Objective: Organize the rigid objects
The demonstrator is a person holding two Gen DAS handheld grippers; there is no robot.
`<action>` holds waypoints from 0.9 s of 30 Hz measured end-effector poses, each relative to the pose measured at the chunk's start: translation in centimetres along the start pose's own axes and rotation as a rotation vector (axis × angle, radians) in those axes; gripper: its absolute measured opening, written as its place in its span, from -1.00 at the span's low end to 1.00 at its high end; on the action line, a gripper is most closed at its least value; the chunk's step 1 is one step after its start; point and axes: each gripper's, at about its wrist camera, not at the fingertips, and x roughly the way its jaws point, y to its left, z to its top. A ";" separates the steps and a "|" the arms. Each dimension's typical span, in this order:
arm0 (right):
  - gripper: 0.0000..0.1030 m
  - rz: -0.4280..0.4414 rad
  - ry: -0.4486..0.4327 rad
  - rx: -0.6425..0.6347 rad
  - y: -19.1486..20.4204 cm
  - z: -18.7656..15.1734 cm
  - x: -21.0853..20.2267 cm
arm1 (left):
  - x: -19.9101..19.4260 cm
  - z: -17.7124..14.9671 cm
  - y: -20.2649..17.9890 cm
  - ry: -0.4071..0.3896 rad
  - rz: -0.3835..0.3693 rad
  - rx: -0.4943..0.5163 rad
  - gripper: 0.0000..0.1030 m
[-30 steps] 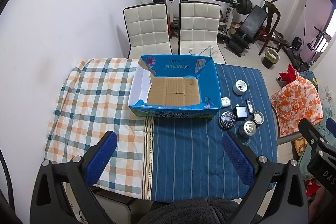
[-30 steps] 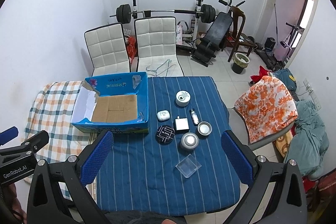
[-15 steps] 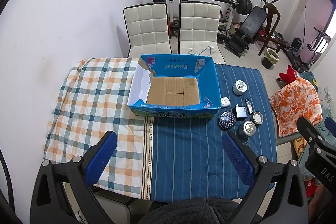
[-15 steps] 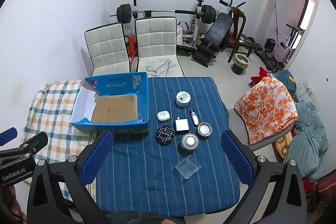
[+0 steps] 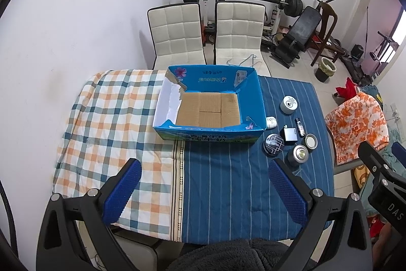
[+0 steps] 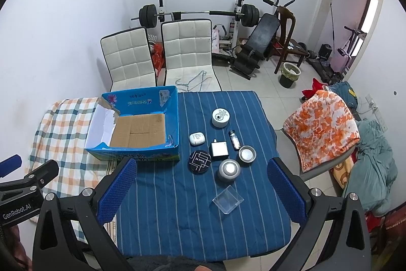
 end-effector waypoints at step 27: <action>0.91 -0.053 0.704 0.517 -13.2 -14.9 34.0 | 24.3 -2.4 -12.3 0.314 0.008 0.222 0.99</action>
